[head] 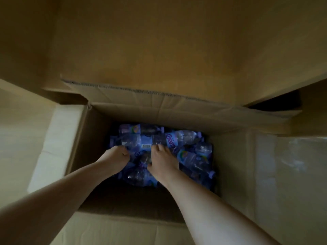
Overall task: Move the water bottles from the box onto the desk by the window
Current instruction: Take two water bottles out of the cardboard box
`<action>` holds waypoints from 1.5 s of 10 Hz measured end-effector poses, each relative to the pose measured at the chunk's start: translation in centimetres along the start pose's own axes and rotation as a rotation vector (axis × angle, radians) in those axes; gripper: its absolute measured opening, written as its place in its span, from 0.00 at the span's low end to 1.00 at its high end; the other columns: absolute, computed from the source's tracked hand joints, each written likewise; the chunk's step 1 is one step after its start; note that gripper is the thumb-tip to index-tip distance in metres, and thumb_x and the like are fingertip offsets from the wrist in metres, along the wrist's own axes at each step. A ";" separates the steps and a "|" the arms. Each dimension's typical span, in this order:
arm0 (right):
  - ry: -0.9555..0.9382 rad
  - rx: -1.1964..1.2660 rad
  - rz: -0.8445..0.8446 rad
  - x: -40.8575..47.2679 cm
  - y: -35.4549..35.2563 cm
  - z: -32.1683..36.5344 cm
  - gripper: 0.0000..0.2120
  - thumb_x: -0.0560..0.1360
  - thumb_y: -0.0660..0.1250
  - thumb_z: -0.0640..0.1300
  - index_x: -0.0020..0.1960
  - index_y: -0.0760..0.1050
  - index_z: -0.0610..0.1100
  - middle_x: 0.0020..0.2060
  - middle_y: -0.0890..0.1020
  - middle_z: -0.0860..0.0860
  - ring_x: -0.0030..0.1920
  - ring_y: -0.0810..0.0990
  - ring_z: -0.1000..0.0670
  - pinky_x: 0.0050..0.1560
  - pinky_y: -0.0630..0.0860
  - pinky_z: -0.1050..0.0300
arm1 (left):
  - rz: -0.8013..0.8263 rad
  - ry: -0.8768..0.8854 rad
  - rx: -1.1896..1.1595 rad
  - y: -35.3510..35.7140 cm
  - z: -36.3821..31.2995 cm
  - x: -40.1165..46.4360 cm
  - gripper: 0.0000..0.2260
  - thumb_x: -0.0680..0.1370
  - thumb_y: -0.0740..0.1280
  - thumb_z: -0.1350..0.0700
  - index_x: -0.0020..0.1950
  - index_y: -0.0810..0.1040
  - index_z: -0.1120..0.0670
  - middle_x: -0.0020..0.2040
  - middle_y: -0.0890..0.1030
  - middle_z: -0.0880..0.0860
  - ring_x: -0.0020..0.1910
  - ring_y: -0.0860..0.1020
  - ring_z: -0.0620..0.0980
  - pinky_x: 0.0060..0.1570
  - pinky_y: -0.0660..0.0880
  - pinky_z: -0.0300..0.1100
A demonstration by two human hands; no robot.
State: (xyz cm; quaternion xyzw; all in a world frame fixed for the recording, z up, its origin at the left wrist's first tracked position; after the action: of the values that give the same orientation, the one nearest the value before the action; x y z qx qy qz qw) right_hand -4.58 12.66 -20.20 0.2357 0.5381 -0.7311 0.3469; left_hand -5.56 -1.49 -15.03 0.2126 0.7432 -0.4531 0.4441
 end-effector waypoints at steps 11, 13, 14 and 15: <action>0.273 1.367 0.892 -0.9 8.8 -3.3 0.17 0.77 0.68 0.50 0.65 0.74 0.50 0.63 0.78 0.52 0.68 0.72 0.48 0.67 0.70 0.43 | 0.333 -0.127 -0.956 9.6 2.1 4.6 0.31 0.61 0.79 0.46 0.60 0.77 0.56 0.51 0.84 0.58 0.51 0.83 0.58 0.54 0.77 0.53; 0.555 1.633 0.186 3.7 5.9 -6.7 0.08 0.80 0.65 0.42 0.58 0.75 0.43 0.53 0.81 0.45 0.42 0.77 0.54 0.56 0.75 0.55 | -0.045 -0.256 -0.792 9.6 3.1 6.2 0.27 0.69 0.76 0.49 0.61 0.66 0.53 0.51 0.77 0.54 0.47 0.79 0.54 0.44 0.76 0.47; 0.704 1.799 -0.030 7.6 5.7 -7.8 0.15 0.77 0.69 0.52 0.58 0.72 0.45 0.49 0.80 0.46 0.42 0.77 0.50 0.48 0.77 0.55 | -0.089 -0.255 -0.894 9.6 3.8 7.1 0.27 0.69 0.76 0.50 0.63 0.68 0.51 0.52 0.78 0.54 0.50 0.80 0.55 0.53 0.77 0.54; 0.717 1.896 -0.089 11.5 6.4 -7.3 0.29 0.74 0.67 0.62 0.68 0.71 0.45 0.65 0.77 0.44 0.57 0.80 0.43 0.49 0.80 0.51 | -0.111 -0.245 -0.936 10.0 4.2 7.9 0.24 0.70 0.76 0.51 0.60 0.68 0.51 0.51 0.78 0.52 0.50 0.79 0.54 0.55 0.77 0.53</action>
State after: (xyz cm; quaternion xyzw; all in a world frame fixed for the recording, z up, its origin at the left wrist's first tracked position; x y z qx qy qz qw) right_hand -7.34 15.56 -34.69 0.5991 -0.1831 -0.7553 -0.1926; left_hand -0.44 -0.79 -27.41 -0.1047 0.8197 -0.1150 0.5513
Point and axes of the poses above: each hand's wrist, its own x-axis towards the middle knuckle, its own y-axis out of the palm, z = x × y, the point moved 4 cm from there along x, towards the middle knuckle
